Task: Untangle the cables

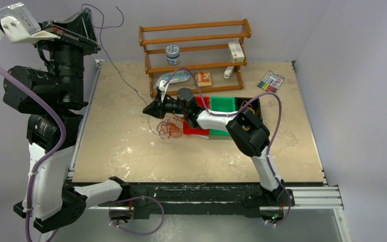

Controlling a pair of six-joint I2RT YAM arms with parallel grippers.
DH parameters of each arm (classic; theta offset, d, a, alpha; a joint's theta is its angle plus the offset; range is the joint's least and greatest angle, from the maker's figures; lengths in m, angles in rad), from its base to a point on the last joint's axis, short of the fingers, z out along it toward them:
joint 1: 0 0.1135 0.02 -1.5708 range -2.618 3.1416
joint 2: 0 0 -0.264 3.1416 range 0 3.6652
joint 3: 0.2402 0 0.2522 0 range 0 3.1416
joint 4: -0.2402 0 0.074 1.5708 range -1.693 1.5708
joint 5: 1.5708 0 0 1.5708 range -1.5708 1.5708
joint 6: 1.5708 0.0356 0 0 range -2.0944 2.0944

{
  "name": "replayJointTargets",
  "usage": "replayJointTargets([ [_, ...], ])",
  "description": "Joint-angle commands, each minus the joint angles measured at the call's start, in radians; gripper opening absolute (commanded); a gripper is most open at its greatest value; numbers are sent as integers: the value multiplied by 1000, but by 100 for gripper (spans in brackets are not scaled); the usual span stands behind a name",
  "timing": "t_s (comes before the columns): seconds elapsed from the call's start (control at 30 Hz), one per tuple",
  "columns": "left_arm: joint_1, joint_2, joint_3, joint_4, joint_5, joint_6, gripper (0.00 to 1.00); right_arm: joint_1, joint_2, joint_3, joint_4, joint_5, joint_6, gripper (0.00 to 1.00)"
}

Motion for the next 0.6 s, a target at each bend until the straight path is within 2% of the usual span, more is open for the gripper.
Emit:
replayJointTargets([
  [0.0, 5, -32, -29, 5, -35, 25, 0, -1, -96, -10, 52, 13, 14, 7],
  [0.13, 5, -73, -106, -9, -96, 24, 0, -3, -194, -41, 39, 57, 23, 0],
  [0.33, 5, -120, -218, -62, -184, 10, 0, -4, -320, -40, -14, 103, 36, 0],
  [0.57, 6, -178, -354, -87, -258, -5, 0, -4, -423, -12, -141, 252, 6, 0],
])
